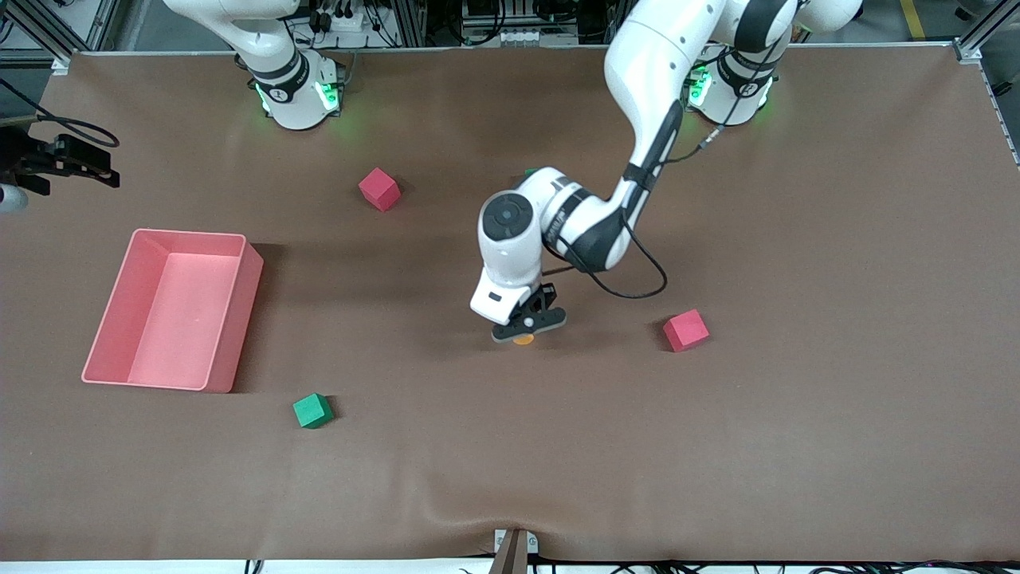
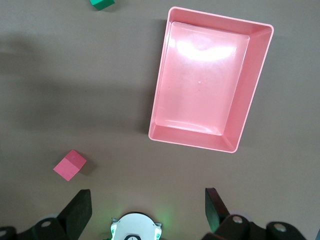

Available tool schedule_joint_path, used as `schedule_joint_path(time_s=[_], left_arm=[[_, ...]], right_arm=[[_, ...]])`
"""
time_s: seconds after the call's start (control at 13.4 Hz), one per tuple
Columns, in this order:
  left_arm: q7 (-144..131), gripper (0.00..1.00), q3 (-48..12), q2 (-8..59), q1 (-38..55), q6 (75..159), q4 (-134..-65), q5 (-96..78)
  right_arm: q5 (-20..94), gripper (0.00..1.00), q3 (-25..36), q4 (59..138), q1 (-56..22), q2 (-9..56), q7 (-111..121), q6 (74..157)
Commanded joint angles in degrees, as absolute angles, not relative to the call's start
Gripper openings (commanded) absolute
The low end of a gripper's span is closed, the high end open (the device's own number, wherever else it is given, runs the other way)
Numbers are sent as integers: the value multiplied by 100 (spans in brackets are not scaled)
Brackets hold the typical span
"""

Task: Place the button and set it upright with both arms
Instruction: 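Lift the button with the left gripper and turn it cap up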

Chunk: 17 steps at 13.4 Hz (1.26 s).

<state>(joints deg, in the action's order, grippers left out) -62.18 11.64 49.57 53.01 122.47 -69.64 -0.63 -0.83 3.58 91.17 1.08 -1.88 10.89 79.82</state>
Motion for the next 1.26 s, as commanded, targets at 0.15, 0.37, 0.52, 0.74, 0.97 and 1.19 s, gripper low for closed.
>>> schedule_joint_path(time_s=[0.15,0.37,0.52,0.74,0.97,1.19], left_arm=[[-7854,6,2257,4860,6554,12278,-7049,509],[-8927,6,2522,4878,7162,12095,-7093,1919],[-9349,4,2505,5009,7320,11831,-7110,2555],[-10472,2,2505,5211,7558,11830,-7119,3240],[-11397,2,2505,5527,7821,11751,-7119,4119],[-12074,2,2505,5896,8032,11620,-7110,4718]], right_arm=[[-35,100,273,9132,167,-308,801,7945],[-35,100,272,9123,141,-290,791,7980],[-35,100,272,9123,132,-281,782,7998],[-35,100,272,9123,141,-281,782,7989],[-35,100,281,9123,141,-281,782,7989],[-35,100,281,9123,141,-281,782,7989]])
